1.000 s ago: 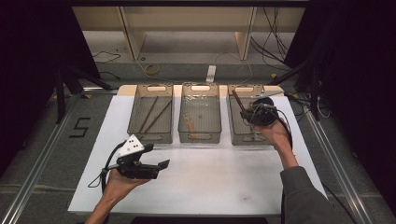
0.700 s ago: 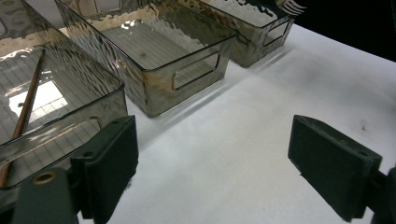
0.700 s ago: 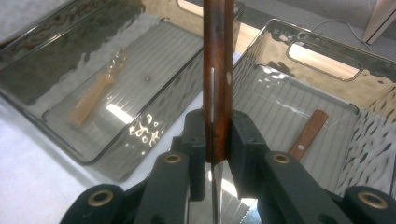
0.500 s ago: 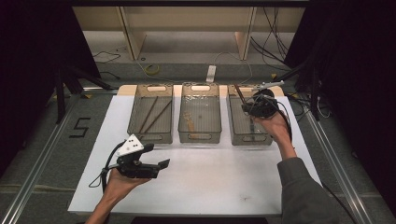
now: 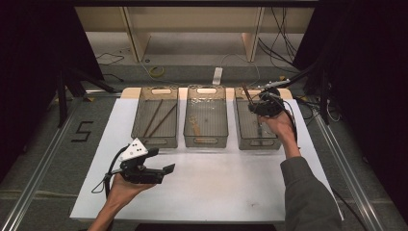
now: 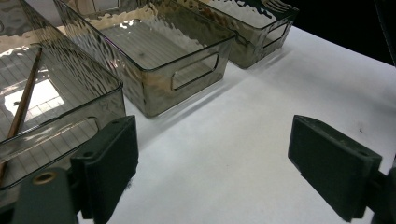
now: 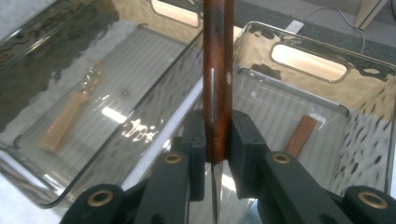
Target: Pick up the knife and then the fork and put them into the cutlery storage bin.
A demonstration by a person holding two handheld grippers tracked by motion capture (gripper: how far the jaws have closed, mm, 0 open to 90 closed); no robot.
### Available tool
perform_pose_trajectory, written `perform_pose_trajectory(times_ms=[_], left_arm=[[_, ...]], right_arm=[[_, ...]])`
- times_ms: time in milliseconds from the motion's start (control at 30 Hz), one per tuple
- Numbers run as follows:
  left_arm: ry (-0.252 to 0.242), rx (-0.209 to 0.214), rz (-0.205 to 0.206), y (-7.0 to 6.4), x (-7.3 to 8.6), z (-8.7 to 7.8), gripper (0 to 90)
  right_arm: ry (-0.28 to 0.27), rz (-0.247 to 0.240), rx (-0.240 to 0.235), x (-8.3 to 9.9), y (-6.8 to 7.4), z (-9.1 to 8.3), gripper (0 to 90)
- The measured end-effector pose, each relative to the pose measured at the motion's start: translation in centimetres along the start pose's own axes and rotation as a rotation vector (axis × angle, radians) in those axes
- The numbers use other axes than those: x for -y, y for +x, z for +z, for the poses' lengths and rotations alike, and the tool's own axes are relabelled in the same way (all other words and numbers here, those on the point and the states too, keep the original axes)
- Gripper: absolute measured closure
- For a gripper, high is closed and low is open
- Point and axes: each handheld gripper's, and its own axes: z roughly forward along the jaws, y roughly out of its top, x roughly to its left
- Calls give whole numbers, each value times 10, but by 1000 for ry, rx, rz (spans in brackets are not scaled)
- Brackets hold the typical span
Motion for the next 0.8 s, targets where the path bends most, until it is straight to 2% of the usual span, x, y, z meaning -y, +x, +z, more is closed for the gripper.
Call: perform_pose_trajectory(times_ms=[367, 800], left_arm=[[-5, 15, -16, 0, -1, -1, 155], [-4, 17, -7, -1, -1, 0, 155]], right_arm=[[43, 36, 36, -1, -12, 16, 784], [71, 42, 64, 3, -15, 25, 783]])
